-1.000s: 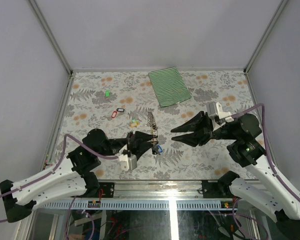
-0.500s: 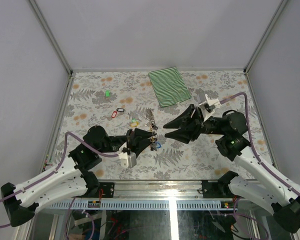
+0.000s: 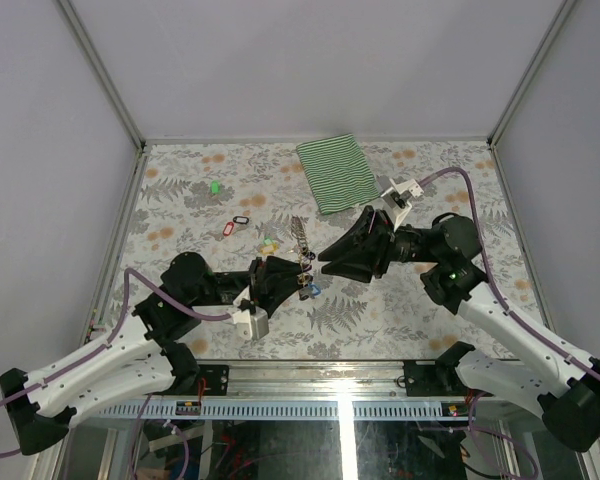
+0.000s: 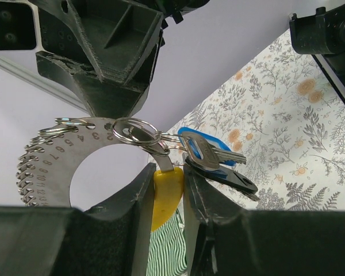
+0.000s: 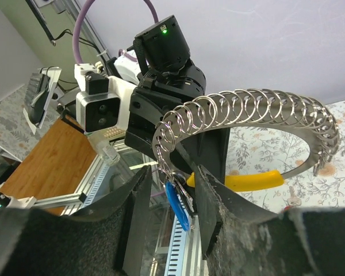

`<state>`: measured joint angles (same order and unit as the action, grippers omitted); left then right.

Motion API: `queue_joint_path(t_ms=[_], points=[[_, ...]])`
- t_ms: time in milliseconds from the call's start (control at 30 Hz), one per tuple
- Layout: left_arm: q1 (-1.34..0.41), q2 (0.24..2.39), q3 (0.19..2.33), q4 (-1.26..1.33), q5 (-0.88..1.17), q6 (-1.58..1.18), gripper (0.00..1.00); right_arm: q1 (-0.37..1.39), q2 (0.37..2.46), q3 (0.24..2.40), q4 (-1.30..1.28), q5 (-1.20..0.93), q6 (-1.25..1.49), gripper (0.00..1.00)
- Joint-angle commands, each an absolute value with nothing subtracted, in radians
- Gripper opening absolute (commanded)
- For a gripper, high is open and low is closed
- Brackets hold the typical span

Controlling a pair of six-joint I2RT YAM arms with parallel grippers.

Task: Put the keys on the keyring

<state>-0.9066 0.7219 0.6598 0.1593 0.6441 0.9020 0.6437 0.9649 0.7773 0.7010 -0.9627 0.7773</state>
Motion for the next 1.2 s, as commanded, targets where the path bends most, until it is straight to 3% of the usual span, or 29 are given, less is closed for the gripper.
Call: queue_joint_path(t_ms=[0,533,1167], points=[[-0.899,0.723,0.706,0.192,0.641,0.930,0.00,0.676,0.976,0.835,0.746,-0.959,0.801,0.42],[-0.899,0.728,0.721,0.179,0.642,0.931,0.00,0.712,1.000,0.857,0.735,-0.932,0.793,0.41],[-0.900,0.735,0.723,0.173,0.635,0.932,0.00,0.727,1.008,0.867,0.752,-0.930,0.806,0.29]])
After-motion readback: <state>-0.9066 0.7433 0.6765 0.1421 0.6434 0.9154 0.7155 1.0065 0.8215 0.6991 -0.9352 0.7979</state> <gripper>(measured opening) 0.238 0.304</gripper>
